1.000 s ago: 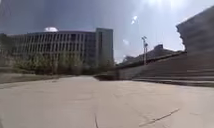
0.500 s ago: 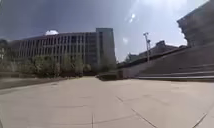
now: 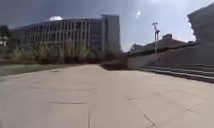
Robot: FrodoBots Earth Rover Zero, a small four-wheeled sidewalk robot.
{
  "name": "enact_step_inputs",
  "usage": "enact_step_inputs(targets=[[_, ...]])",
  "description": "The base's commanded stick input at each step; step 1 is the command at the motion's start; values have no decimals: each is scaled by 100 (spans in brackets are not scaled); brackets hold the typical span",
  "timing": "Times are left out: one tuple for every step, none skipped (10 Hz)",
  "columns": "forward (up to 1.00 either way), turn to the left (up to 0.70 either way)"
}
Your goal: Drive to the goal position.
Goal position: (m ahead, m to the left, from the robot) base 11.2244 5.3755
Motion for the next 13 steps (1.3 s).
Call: enact_step_inputs(targets=[[100, 8], [100, 8], [100, 8], [100, 8], [100, 8], [100, 8], [100, 8], [100, 8], [100, 8], [100, 8], [100, 8], [100, 8], [100, 8]])
